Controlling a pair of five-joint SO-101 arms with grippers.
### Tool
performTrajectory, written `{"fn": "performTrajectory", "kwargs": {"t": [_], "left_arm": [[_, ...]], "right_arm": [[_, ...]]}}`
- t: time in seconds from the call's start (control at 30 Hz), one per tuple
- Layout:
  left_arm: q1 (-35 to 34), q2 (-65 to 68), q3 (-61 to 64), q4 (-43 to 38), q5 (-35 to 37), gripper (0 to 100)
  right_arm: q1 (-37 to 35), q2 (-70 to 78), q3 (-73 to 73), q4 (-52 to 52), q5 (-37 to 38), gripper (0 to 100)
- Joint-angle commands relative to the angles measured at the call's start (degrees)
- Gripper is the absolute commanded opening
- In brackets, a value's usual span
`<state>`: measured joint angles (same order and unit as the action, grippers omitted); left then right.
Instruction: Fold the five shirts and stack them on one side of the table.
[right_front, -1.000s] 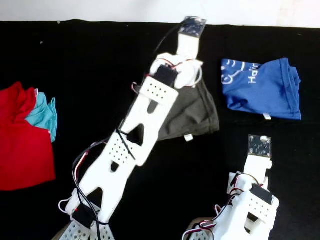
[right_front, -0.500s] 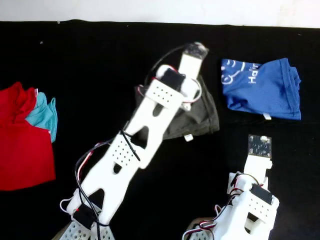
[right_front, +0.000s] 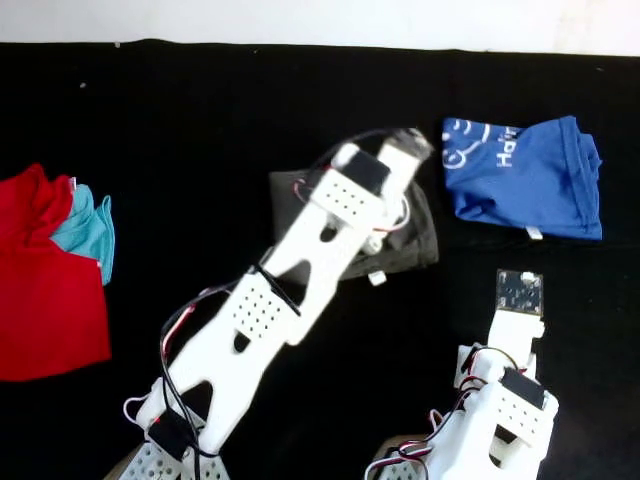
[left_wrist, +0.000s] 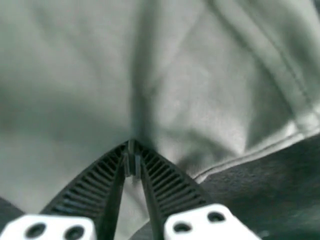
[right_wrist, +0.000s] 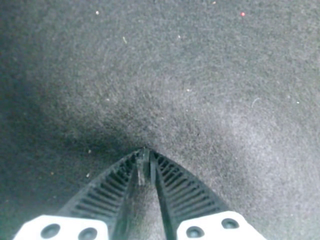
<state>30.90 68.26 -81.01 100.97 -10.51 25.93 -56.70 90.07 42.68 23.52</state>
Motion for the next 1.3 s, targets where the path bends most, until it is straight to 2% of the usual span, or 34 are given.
{"fn": "performTrajectory", "kwargs": {"t": [0.0, 0.27, 0.47, 0.57, 0.73, 0.93, 1.17, 1.27], "left_arm": [[1.5, -3.8, -0.5, 0.7, 0.6, 1], [-0.8, -5.3, -13.8, 1.0, 0.7, 1], [-5.6, -16.7, -10.4, 1.1, 0.8, 1], [-8.5, -25.9, -0.9, 1.1, 0.8, 1], [-11.6, -38.1, 26.2, -0.6, 0.6, 1], [-13.8, -38.7, 50.2, -15.7, 0.6, 1], [-15.5, -38.7, 68.8, -32.8, 0.4, 1], [-18.1, -38.9, 70.9, -36.1, 0.6, 1]], "right_arm": [[0.4, -0.1, 1.6, -1.1, -0.5, 0.5], [0.4, -0.1, 1.6, -1.1, -0.5, 0.5], [0.3, -0.1, 1.6, -1.1, -0.5, 0.5], [0.3, -0.1, 1.6, -1.1, -0.5, 0.5], [0.2, -0.1, 1.6, -1.1, -0.5, 0.5], [0.0, -0.1, 1.7, -1.1, -0.7, 0.5], [0.0, -0.1, 1.7, -1.1, -0.7, 0.5], [0.0, -0.1, 1.8, -1.1, -0.7, 0.5]]}}
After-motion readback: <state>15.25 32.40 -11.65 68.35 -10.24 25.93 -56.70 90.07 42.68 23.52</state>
